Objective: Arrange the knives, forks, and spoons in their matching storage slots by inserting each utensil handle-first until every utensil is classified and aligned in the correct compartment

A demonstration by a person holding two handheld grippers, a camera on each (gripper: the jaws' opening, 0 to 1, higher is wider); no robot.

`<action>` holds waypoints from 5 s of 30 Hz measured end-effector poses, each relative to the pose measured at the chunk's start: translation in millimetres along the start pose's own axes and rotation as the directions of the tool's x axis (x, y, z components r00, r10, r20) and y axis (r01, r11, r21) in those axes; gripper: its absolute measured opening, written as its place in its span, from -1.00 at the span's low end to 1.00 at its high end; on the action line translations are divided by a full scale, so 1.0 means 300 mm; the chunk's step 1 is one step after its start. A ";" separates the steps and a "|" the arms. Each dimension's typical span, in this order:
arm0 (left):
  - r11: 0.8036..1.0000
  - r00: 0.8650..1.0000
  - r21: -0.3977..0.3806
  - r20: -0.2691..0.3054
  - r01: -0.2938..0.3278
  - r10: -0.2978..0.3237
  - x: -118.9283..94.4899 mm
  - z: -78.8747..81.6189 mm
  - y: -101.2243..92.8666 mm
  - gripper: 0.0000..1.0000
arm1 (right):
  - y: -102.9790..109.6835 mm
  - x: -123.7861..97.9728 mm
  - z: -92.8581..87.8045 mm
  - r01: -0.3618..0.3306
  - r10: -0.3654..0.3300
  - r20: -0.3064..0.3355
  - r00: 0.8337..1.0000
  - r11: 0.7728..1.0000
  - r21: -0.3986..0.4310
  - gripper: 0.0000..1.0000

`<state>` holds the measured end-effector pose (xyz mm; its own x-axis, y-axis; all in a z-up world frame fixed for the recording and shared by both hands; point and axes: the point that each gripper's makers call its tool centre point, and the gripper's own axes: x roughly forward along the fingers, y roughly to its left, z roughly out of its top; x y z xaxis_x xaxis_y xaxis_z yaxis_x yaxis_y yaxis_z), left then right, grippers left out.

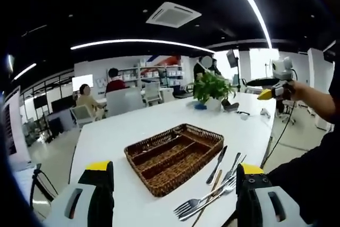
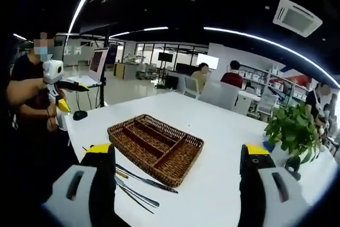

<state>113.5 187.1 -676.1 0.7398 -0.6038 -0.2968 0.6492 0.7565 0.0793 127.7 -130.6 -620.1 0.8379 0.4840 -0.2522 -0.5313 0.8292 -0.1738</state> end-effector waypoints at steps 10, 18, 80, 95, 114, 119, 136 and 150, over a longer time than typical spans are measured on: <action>0.995 0.997 -0.072 -0.007 -0.074 0.074 0.002 -0.037 0.062 1.00 | -0.009 0.083 -0.105 -0.017 0.020 -0.102 0.995 0.999 0.030 0.99; 0.992 0.995 -0.077 0.015 -0.096 0.097 -0.036 -0.013 0.076 1.00 | -0.008 0.085 -0.068 -0.028 0.028 -0.084 0.996 1.000 0.007 0.99; 0.994 0.997 -0.083 0.010 -0.075 0.076 -0.076 -0.021 0.072 1.00 | 0.731 0.575 -0.398 -0.606 0.543 -0.332 0.772 0.786 -0.123 0.53; 0.990 0.996 -0.105 -0.008 -0.091 0.091 -0.106 -0.054 0.017 1.00 | 0.804 0.628 -0.518 -0.643 0.569 -0.377 0.731 0.758 -0.104 0.13; 0.989 0.994 -0.102 0.008 -0.108 0.109 -0.132 -0.052 0.085 1.00 | 0.853 0.637 -0.564 -0.707 0.610 -0.429 0.667 0.699 -0.106 -0.58; 0.988 0.993 -0.107 0.009 -0.115 0.117 -0.139 -0.058 0.095 1.00 | 0.872 0.626 -0.568 -0.742 0.638 -0.431 0.638 0.659 -0.121 -0.89; 0.986 0.992 -0.112 0.015 -0.122 0.124 -0.140 -0.052 0.093 1.00 | 0.842 0.648 -0.541 -0.749 0.603 -0.468 0.645 0.621 -0.232 -1.00; 0.986 0.992 -0.112 0.015 -0.124 0.126 -0.146 -0.062 0.078 1.00 | 0.795 0.589 -0.469 -0.760 0.589 -0.495 0.639 0.585 -0.285 -1.00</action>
<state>93.0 235.8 -679.0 0.8183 -0.5071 -0.2706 0.5287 0.8488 0.0083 131.4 113.3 -840.1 0.1606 0.6591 -0.7347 -0.9828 0.0376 -0.1810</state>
